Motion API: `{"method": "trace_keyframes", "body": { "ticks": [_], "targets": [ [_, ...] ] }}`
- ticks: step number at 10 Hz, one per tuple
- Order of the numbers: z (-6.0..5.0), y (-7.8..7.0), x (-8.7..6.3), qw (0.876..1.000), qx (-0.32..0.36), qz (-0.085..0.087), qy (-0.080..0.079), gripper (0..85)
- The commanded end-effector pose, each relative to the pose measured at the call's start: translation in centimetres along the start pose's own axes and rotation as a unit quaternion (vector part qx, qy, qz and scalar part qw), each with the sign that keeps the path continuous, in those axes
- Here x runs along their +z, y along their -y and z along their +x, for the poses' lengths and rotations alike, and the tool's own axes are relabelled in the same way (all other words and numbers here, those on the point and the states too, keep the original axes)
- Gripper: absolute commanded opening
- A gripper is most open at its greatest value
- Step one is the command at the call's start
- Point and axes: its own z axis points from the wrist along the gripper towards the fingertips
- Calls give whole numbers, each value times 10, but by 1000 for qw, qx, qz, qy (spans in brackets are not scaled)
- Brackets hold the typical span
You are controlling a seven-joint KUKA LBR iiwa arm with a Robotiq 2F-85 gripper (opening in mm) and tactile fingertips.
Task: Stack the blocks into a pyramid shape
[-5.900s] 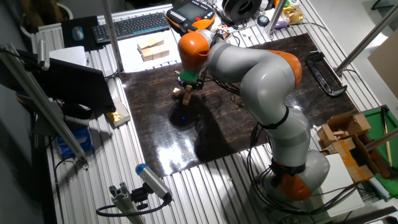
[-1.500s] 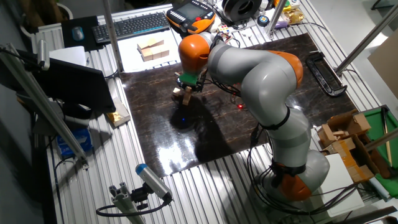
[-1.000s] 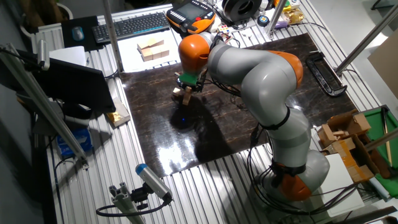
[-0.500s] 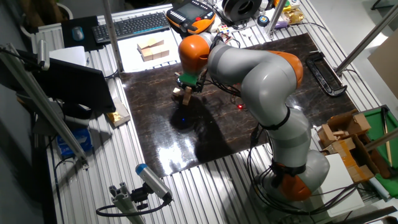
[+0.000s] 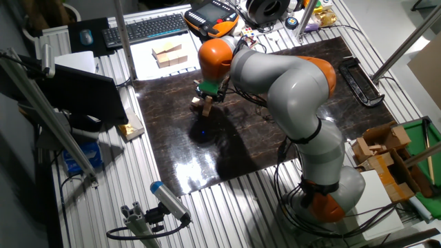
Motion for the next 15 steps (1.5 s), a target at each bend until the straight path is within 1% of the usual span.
{"method": "trace_keyframes", "body": {
  "ticks": [1, 3, 6, 8, 11, 12, 13, 15],
  "targets": [
    [0, 0, 0, 1000, 0, 0, -1, 370],
    [0, 0, 0, 1000, 0, 1, -1, 380],
    [0, 0, -1, 1000, 5, 0, 0, 517],
    [-2, 0, -4, 1000, 5, 4, 4, 547],
    [-10, -2, -24, 1000, 9, 17, 4, 553],
    [-11, -4, -31, 1000, 20, 16, 1, 550],
    [-10, -9, -39, 999, 25, 20, -2, 543],
    [-5, -19, -47, 999, 37, 22, -3, 537]
  ]
}}
